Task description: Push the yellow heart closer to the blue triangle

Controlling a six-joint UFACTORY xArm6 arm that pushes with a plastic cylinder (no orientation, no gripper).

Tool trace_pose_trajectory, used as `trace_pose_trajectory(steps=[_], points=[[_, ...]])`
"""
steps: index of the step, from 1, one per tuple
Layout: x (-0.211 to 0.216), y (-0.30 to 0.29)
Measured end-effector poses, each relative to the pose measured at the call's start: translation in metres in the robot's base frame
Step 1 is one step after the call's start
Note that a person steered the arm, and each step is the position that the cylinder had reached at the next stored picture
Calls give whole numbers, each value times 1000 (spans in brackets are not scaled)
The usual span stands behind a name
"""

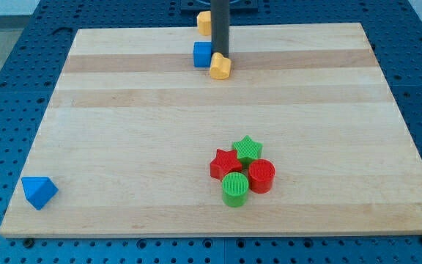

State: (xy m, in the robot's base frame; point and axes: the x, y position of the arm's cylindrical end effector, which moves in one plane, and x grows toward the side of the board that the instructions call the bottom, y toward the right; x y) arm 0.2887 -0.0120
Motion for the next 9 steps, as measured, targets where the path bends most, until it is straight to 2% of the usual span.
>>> trace_pose_trajectory(steps=[1, 3, 4, 6, 8, 9], points=[[6, -6], [-8, 28], [-1, 38], [42, -9], [47, -20], [65, -20]])
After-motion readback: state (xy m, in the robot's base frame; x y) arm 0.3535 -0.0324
